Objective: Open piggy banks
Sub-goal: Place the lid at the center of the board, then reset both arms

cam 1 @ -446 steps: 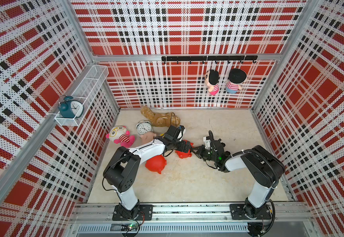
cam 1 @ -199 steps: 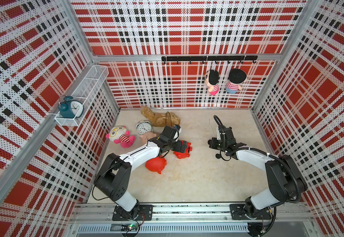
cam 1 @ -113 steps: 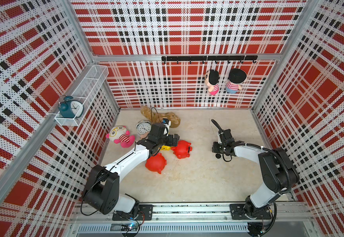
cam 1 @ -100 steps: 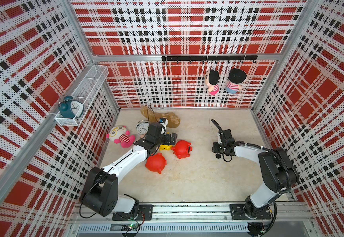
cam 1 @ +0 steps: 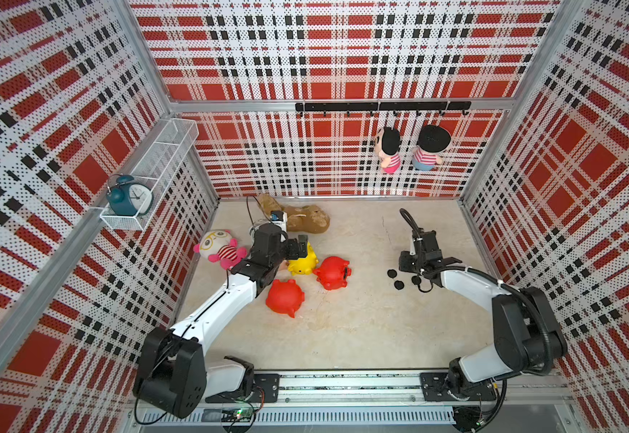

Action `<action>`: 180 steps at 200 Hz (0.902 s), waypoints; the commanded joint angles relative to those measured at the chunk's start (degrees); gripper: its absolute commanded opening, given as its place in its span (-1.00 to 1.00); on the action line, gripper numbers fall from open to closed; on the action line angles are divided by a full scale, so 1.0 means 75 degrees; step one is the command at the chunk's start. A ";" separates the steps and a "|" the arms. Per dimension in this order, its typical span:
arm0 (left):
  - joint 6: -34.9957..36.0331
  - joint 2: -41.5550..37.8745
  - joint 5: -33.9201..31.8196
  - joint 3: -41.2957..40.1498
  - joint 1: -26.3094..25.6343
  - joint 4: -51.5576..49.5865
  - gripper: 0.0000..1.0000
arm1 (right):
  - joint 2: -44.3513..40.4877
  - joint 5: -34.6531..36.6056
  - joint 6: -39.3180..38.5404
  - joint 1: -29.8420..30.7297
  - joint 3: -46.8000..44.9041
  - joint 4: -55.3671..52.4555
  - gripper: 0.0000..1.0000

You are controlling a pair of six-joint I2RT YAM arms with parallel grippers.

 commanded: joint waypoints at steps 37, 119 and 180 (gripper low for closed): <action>0.0704 -0.1686 -0.1914 -0.2052 0.0916 0.2569 0.96 | -0.1218 0.2237 -0.1737 -0.0680 -0.2324 0.4223 -0.17; 0.1805 -0.1084 -0.3107 -0.3999 0.1219 0.5156 0.96 | 0.1023 0.1471 -0.2488 -0.1268 -0.4688 1.1632 -0.15; 0.1819 0.0275 -0.1842 -0.4815 0.1716 0.8142 0.96 | 0.0768 0.1253 -0.2506 -0.1290 -0.4133 1.0067 0.99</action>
